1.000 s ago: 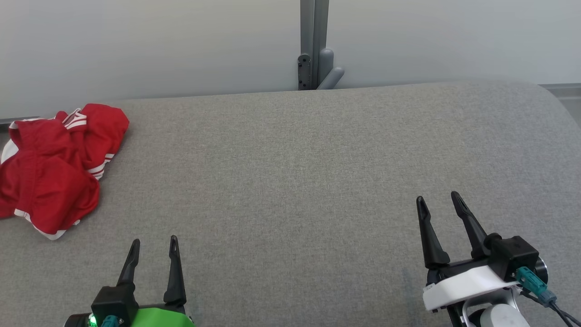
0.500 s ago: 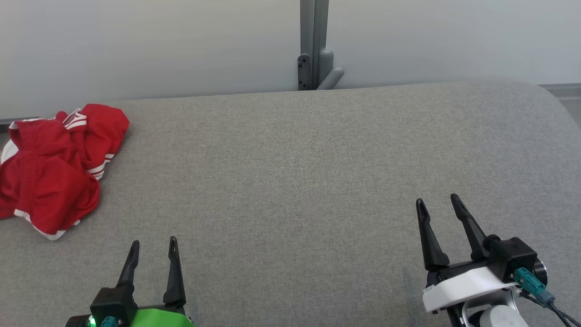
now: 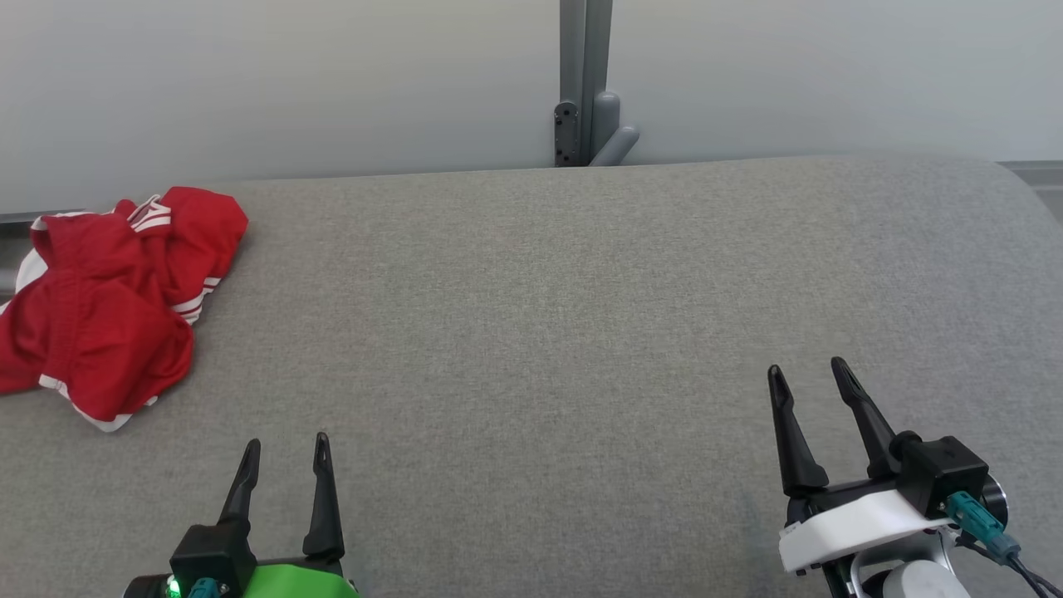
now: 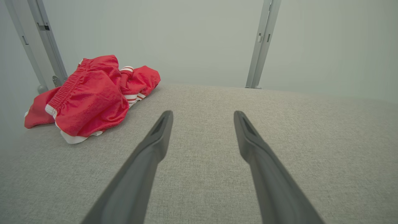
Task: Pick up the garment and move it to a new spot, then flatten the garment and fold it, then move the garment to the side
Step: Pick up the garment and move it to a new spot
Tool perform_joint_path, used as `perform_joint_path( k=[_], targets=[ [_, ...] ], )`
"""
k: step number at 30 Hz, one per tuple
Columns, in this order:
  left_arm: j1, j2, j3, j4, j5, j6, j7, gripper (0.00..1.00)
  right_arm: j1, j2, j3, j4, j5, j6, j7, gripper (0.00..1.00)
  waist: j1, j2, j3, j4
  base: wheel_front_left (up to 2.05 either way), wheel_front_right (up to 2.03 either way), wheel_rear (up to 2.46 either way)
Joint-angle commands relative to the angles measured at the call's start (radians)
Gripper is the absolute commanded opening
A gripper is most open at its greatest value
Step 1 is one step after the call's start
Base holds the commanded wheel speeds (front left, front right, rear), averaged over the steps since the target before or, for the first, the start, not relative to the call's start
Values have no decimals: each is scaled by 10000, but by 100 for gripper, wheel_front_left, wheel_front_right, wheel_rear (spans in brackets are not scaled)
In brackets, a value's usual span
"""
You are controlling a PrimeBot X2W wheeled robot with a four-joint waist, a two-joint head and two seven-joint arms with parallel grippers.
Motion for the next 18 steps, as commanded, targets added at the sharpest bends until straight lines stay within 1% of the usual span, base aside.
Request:
perform_joint_path(
  k=[1,5,16,17,18],
  targets=[
    [-66,62,-20,16,-13,19,-2,100,167,-34,-47,-21,-11,2,-42,100,0,16,-7,229,0,0,0],
    [-139,61,-27,18,57,42,0,100,210,-34,-129,-101,6,2,-39,100,0,16,1,843,0,0,0],
    [-42,58,268,56,238,-80,0,100,307,-32,-108,-149,92,2,-37,100,0,16,25,3570,0,0,0],
    [-10,56,314,50,252,-79,0,100,302,-34,-65,-125,97,2,-37,100,0,16,20,3790,0,0,0],
    [-10,56,314,50,252,-79,0,100,302,-34,-65,-125,97,2,-37,100,0,16,20,3790,0,0,0]
  ],
)
